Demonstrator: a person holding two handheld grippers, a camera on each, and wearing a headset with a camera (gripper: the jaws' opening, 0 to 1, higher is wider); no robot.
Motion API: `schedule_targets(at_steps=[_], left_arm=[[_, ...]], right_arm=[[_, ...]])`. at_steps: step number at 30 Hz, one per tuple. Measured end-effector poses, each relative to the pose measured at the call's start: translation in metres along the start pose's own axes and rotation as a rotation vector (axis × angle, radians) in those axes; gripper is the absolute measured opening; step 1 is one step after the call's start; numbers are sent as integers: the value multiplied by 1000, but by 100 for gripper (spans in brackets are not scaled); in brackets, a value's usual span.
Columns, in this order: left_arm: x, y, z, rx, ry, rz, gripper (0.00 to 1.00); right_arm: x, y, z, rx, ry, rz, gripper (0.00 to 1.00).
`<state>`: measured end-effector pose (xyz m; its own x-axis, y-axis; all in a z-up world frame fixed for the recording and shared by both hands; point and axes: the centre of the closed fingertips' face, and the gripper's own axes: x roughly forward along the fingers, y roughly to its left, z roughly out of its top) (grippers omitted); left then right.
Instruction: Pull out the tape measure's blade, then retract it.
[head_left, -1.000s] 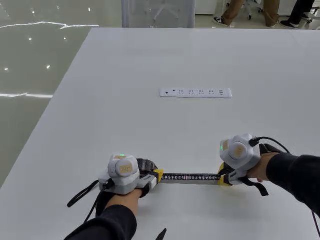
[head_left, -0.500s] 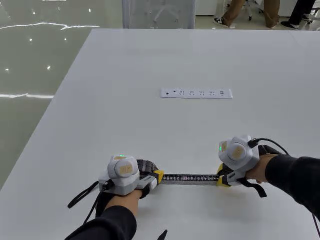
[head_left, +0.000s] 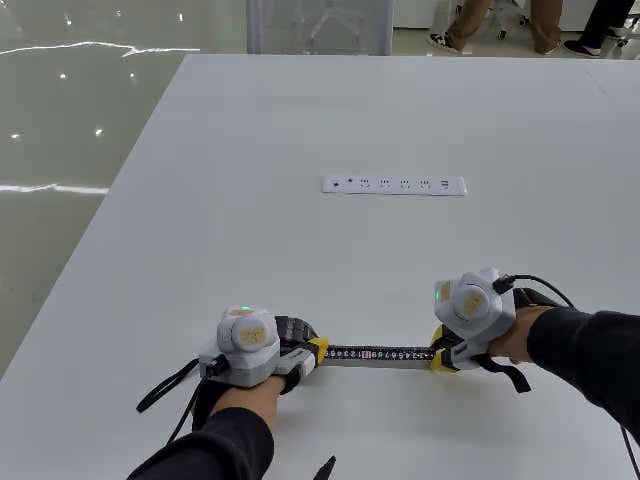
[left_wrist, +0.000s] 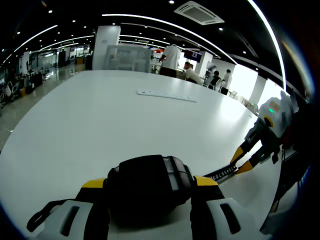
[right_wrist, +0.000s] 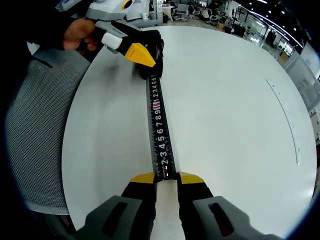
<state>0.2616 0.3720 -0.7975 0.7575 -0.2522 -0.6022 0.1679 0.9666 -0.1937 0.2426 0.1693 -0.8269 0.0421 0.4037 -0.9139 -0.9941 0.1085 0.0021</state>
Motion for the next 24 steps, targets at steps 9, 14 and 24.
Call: schedule_targets(at_steps=[9, 14, 24], left_arm=[[0, 0, 0, 0, 2, -3, 62], [0, 0, 0, -1, 1, -2, 62], [0, 0, 0, -2, 2, -3, 62]], right_arm=[[2, 2, 5, -3, -5, 2, 12], [4, 2, 9, -8, -7, 2, 12], [8, 2, 18, -1, -20, 1, 12]])
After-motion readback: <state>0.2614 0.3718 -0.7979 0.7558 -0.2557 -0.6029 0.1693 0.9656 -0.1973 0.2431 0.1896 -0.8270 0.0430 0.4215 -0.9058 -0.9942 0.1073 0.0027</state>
